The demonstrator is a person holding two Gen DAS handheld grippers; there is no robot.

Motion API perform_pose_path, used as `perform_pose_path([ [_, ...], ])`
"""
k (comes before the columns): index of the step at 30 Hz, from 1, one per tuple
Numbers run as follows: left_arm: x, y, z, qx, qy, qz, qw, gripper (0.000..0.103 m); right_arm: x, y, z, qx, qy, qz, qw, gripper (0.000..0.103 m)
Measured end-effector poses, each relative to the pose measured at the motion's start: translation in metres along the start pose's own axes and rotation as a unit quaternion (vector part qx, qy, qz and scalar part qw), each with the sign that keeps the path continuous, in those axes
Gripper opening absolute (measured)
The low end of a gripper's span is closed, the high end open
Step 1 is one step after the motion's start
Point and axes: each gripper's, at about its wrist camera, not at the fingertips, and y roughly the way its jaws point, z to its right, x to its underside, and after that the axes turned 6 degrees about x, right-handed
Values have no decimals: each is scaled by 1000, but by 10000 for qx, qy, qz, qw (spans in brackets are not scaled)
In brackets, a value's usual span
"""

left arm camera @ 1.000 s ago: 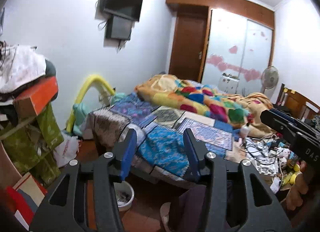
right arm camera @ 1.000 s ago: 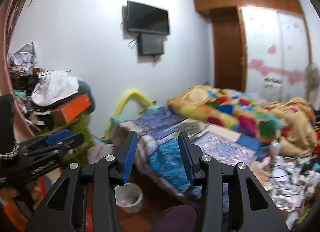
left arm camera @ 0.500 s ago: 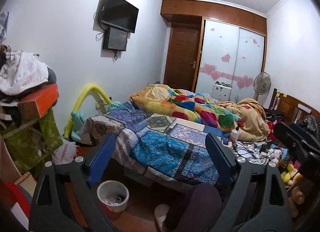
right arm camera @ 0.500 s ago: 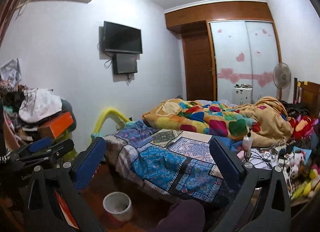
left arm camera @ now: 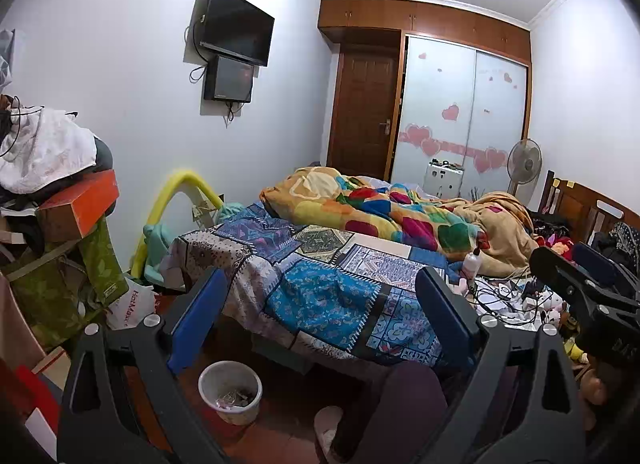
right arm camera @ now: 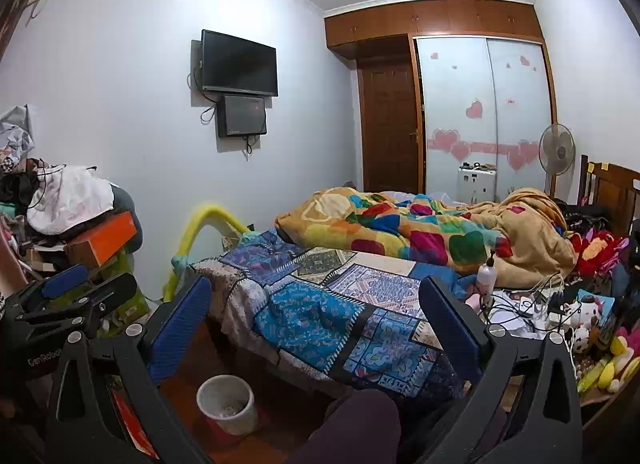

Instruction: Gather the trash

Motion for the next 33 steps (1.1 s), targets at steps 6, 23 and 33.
perform_pose_path([
  [6, 4, 2, -2, -11, -46, -60, 10000, 96, 0, 2, 4, -48, 50, -106, 9999, 103],
  [23, 6, 6, -7, -41, -117, -128, 9998, 96, -1, 4, 4, -73, 67, -209, 9997, 103],
  [33, 6, 5, -9, -109, -82, -119, 9998, 96, 0, 3, 2, -79, 60, -226, 9997, 103],
])
